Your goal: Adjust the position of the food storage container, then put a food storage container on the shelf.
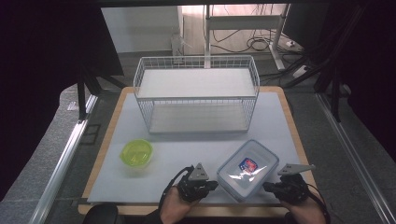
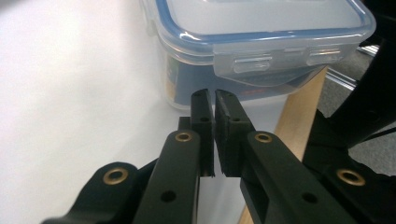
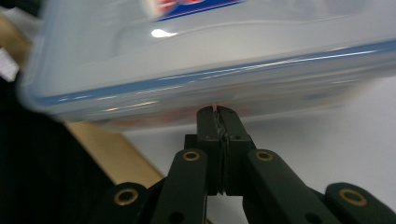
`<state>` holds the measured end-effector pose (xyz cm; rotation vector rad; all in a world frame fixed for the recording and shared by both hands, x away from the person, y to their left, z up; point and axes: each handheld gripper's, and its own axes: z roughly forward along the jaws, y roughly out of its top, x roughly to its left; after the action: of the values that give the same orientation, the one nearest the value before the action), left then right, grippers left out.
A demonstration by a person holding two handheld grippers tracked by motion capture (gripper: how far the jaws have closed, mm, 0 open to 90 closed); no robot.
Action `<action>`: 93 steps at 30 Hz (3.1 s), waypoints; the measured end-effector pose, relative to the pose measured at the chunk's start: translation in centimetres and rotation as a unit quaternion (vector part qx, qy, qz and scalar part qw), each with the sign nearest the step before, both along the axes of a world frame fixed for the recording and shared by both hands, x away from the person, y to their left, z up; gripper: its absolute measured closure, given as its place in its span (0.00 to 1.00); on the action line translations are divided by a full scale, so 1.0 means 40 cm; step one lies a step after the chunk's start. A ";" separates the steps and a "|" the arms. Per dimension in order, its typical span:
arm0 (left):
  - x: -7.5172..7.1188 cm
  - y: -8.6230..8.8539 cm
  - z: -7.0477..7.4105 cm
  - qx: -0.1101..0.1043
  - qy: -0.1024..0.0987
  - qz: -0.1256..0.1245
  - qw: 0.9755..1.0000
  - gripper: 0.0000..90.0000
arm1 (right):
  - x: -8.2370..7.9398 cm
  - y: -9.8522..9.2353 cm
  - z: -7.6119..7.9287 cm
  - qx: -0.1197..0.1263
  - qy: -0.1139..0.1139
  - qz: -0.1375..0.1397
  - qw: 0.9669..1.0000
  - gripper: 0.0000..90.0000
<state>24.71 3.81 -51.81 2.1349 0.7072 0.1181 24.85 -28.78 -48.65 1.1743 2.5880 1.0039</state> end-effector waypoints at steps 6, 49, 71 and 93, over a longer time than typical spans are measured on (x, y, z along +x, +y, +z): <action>0.011 0.056 0.014 0.002 -0.007 0.028 1.000 0.95 | -0.005 0.066 -0.010 0.017 0.009 0.050 0.999 0.99; 0.050 0.141 -0.024 0.031 0.022 0.087 0.996 0.95 | 0.149 0.069 0.006 -0.041 -0.061 -0.043 0.996 1.00; 0.079 0.240 -0.014 0.074 0.025 0.154 0.985 0.91 | 0.090 0.179 -0.012 -0.034 -0.058 0.027 0.997 0.94; 0.050 0.305 0.079 -0.001 -0.012 0.116 0.993 0.14 | 0.117 0.106 0.031 0.007 -0.084 0.000 0.996 0.14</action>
<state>26.73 16.00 -48.66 2.0391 0.9391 0.2661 29.53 -24.54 -47.41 1.0439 2.4547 1.0731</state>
